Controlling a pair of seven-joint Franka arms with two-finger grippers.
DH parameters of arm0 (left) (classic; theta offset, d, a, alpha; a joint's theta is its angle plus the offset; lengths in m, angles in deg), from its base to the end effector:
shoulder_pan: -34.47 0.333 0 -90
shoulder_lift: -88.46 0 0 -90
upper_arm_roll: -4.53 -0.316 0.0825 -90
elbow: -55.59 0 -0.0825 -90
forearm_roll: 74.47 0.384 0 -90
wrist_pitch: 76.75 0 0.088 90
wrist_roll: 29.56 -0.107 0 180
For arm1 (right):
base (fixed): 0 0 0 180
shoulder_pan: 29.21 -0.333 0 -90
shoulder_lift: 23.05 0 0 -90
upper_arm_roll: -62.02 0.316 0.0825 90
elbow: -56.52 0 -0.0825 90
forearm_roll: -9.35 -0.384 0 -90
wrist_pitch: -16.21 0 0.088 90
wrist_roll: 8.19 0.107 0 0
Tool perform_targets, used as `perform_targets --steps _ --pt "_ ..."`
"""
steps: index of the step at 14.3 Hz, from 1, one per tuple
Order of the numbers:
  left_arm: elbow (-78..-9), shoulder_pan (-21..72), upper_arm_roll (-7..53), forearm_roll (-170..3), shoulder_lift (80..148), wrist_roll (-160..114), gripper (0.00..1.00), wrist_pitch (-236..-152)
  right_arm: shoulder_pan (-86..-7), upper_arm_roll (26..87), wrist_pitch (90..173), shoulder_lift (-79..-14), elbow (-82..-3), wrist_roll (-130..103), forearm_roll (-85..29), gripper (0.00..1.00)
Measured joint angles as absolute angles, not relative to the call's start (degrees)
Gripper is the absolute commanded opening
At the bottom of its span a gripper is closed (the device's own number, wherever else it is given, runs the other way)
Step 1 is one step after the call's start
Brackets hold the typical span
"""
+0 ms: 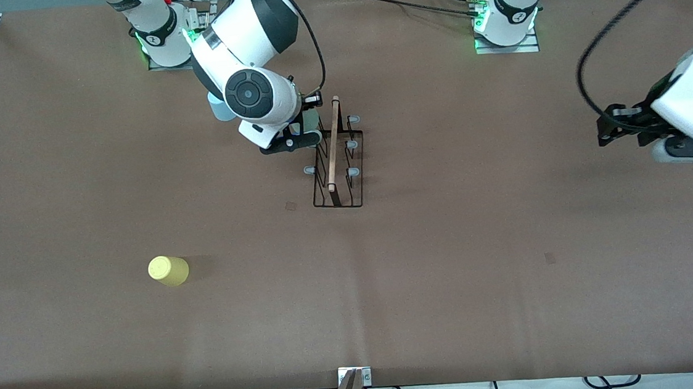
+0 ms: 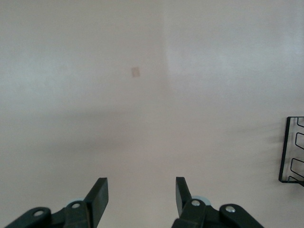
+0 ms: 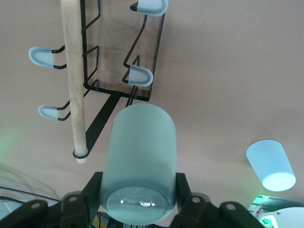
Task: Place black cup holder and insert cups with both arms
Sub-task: 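Hang the teal cup on a rack peg with the right gripper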
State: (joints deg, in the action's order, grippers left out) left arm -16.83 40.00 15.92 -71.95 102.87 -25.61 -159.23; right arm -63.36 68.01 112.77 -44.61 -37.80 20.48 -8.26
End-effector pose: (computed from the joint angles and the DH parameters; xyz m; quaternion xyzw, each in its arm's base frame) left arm 0.6147 -0.0403 0.6112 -0.9993 0.0124 0.0357 0.0003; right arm 0.4624 0.4198 0.3794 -0.9706 -0.0543 0.2302 0.0439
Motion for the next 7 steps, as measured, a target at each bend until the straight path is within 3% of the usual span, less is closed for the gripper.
perform_targets --steps 2,7 --pt "-19.5 35.58 7.65 -74.32 101.43 -27.25 1.0 -159.23 -63.9 68.02 112.88 -44.96 -37.8 20.49 -8.31 0.15" --pt "-24.07 34.22 5.21 -74.58 98.49 -27.84 1.0 -159.23 -65.13 68.02 113.68 -45.77 -37.8 20.59 -8.33 0.15"
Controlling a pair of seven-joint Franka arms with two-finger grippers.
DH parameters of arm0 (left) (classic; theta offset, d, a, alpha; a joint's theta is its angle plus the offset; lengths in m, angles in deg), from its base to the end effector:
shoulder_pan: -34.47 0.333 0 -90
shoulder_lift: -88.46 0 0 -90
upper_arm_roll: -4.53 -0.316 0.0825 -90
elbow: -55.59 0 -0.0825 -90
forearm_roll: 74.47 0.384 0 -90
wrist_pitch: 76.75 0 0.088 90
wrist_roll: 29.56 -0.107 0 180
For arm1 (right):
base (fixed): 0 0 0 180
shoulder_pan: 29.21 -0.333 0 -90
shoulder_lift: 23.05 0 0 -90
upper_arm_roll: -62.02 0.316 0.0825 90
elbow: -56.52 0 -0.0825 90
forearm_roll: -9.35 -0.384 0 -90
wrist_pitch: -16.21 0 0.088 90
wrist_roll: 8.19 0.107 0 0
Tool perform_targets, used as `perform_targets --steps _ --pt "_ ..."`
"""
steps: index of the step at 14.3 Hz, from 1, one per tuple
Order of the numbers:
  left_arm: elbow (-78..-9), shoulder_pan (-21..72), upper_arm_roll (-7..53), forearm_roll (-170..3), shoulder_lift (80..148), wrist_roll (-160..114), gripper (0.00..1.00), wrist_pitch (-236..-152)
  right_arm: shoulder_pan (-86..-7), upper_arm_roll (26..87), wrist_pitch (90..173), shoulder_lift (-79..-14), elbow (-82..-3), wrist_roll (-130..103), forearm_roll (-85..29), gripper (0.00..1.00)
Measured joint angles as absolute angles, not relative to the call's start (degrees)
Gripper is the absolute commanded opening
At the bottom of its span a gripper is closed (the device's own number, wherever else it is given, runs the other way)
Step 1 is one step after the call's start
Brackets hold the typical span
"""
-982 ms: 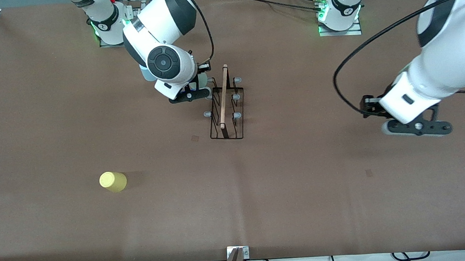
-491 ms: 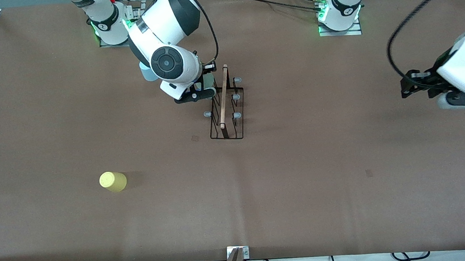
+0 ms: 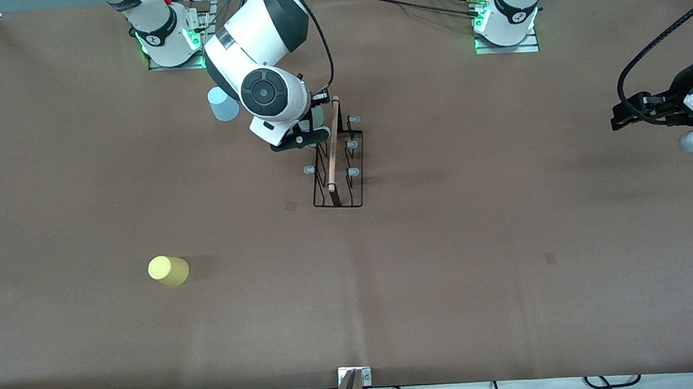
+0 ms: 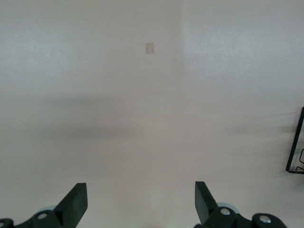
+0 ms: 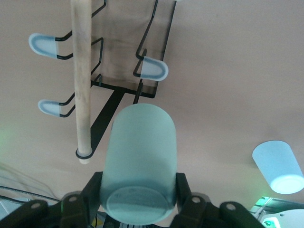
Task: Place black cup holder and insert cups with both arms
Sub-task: 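Hang the teal cup on a rack peg with the right gripper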
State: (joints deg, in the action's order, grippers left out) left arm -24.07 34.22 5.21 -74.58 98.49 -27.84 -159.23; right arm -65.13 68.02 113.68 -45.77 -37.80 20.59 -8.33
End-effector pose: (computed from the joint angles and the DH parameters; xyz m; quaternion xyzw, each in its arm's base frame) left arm 0.5936 -0.0092 0.5972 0.9980 0.0068 -0.0629 0.0005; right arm 0.4516 0.4354 0.3676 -0.9695 -0.0654 0.2331 0.0396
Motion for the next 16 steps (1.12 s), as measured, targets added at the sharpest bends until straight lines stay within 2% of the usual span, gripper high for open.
perform_targets --steps 13,14,16 --pt "-24.23 34.03 4.51 -74.58 98.4 -27.56 1.0 -159.25 -66.2 68.0 118.24 -50.5 -37.8 20.62 -8.32 0.16" --pt "-24.24 34.03 4.5 -74.58 98.4 -27.56 1.0 -159.25 -66.29 68.0 118.5 -50.92 -37.8 20.62 -8.32 0.32" --pt "-24.27 34.03 4.49 -74.58 98.4 -27.56 1.0 -159.25 -66.48 67.99 118.78 -51.42 -37.8 21.04 -8.31 1.0"
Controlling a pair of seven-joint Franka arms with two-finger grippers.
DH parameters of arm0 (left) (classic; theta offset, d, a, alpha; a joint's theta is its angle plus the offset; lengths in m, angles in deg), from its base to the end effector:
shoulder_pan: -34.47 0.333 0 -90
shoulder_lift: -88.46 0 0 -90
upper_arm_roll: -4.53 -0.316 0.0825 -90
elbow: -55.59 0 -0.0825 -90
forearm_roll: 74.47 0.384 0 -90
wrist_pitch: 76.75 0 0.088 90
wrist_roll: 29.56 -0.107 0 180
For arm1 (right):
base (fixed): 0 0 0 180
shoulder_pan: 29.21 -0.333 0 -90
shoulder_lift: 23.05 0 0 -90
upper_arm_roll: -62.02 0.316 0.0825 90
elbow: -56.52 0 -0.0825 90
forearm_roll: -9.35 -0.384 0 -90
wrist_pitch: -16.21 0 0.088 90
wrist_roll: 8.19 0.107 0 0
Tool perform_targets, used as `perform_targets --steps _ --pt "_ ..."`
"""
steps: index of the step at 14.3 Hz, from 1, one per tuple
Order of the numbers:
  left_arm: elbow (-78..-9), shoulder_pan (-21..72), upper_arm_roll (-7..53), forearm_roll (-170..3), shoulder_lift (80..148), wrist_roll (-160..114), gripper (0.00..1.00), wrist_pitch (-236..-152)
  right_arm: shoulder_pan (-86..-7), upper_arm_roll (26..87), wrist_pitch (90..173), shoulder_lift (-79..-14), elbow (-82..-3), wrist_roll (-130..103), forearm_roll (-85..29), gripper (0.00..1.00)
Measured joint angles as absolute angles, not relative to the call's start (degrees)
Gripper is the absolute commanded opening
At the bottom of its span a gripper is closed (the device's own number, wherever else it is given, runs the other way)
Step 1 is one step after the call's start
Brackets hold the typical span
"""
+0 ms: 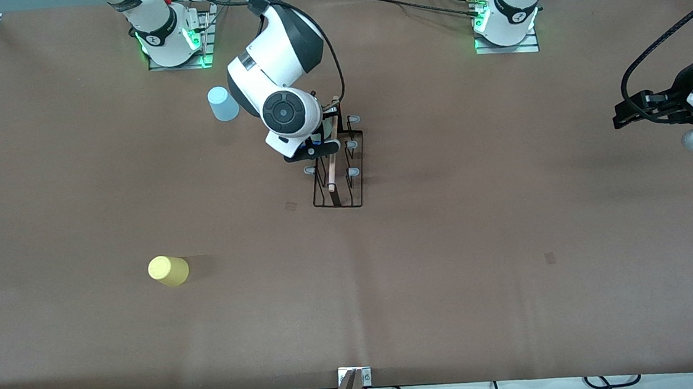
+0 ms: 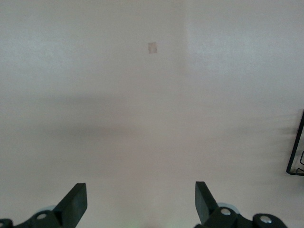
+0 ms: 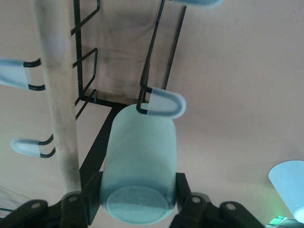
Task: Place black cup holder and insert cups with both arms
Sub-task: 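Hang the teal cup on a rack peg with the right gripper, then open the right gripper and move it to the yellow cup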
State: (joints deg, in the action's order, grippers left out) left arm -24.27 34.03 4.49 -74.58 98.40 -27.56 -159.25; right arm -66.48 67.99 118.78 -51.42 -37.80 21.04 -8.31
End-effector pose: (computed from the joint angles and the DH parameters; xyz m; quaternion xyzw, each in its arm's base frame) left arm 0.5932 -0.0044 0.5965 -0.9979 -0.0139 0.0637 0.0004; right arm 0.4523 0.4516 0.3093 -0.9692 -0.0580 0.2372 0.0330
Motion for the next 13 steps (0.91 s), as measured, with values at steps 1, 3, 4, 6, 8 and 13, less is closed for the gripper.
perform_targets --steps 1,3,4,6,8,13 --pt "-24.29 34.03 4.5 -74.58 98.4 -27.56 1.0 -159.25 -66.55 67.97 118.85 -51.5 -37.8 22.48 -8.31 1.0" --pt "-24.32 34.01 4.5 -74.58 98.4 -27.56 1.0 -159.25 -66.58 67.97 118.87 -51.51 -37.54 25.96 -8.25 1.0" --pt "-24.32 34.01 4.5 -74.58 98.4 -27.56 1.0 -159.25 -66.58 67.93 118.79 -51.5 -37.13 26.68 -8.25 1.0" --pt "-24.34 34.0 4.5 -74.58 98.4 -27.56 1.0 -159.25 -66.52 67.54 118.09 -51.31 -36.06 27.11 -8.25 1.0" --pt "-24.35 34.0 4.5 -74.59 98.4 -27.56 1.0 -159.25 -66.36 66.7 114.83 -50.75 -33.43 27.2 -8.24 1.0" --pt "-24.37 33.98 4.5 -74.59 98.4 -27.56 1.0 -159.25 -62.75 61.97 106.69 -49.33 -26.31 27.32 -7.68 1.0"
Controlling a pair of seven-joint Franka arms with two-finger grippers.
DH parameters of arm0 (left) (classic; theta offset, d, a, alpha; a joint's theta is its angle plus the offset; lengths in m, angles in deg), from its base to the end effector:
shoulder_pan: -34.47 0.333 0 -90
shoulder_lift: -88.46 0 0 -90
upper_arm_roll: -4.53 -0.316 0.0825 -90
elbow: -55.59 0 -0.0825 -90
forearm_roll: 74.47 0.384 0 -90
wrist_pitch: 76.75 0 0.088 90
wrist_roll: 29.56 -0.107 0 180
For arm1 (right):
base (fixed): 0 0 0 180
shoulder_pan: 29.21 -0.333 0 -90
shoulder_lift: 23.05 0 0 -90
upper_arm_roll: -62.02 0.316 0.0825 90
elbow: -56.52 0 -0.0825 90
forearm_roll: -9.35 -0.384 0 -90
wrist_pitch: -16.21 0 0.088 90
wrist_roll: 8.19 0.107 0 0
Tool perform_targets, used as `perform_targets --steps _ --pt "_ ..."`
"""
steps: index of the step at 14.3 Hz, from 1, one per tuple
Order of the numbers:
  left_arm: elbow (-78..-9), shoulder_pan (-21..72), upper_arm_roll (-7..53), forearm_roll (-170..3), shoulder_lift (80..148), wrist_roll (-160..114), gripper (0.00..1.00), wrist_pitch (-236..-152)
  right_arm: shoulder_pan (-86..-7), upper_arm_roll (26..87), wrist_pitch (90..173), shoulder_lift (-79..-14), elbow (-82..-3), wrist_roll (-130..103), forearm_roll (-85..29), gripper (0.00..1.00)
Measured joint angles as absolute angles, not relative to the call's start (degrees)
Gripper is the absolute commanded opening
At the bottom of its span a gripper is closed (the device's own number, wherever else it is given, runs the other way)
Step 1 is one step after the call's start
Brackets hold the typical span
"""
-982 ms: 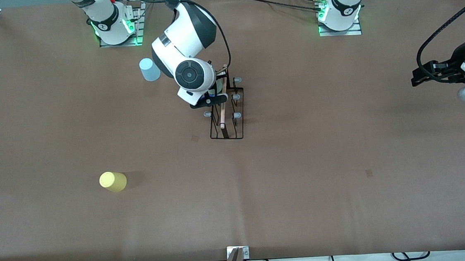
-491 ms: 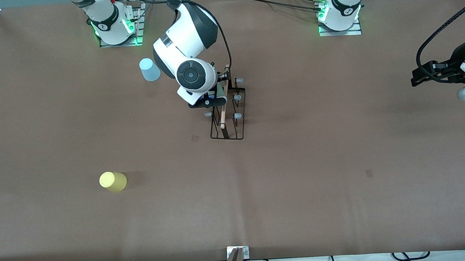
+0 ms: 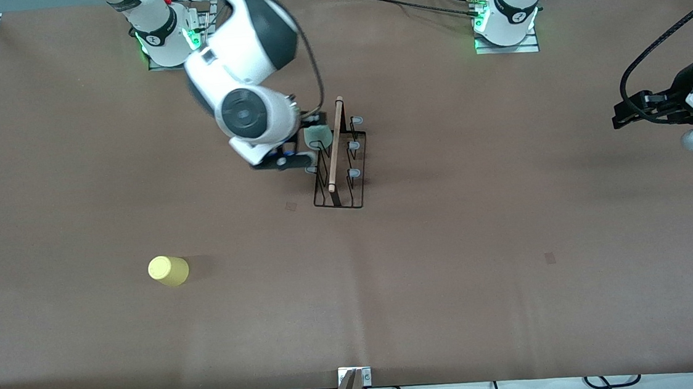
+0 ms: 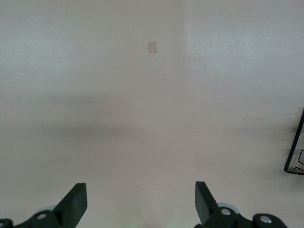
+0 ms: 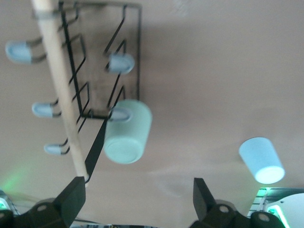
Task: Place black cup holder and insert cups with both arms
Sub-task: 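Open the right gripper and move it to the yellow cup, then grasp the yellow cup with the right gripper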
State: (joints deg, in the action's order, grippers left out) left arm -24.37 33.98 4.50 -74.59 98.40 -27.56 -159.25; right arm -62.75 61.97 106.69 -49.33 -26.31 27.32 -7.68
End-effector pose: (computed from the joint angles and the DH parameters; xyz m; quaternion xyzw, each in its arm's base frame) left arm 0.5931 -0.0050 0.5957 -0.9978 -0.0133 0.0645 0.0004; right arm 0.5286 0.3872 0.4069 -0.9754 0.0424 0.2145 0.0294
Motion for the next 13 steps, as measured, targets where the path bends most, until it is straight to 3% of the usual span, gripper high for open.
perform_targets --steps 3,9,13 --pt "-24.37 33.96 4.5 -74.59 98.4 -27.56 1.0 -159.25 -57.08 59.69 107.49 -49.78 -25.88 24.83 -1.87 1.0" --pt "-24.39 33.94 4.51 -74.61 98.4 -27.56 1.0 -159.25 -45.71 59.16 122.83 -55.69 -25.89 22.38 9.79 1.0" --pt "-24.41 33.94 4.5 -74.62 98.4 -27.56 1.0 -159.25 -40.95 59.06 129.55 -59.04 -25.89 15.13 11.43 1.0"
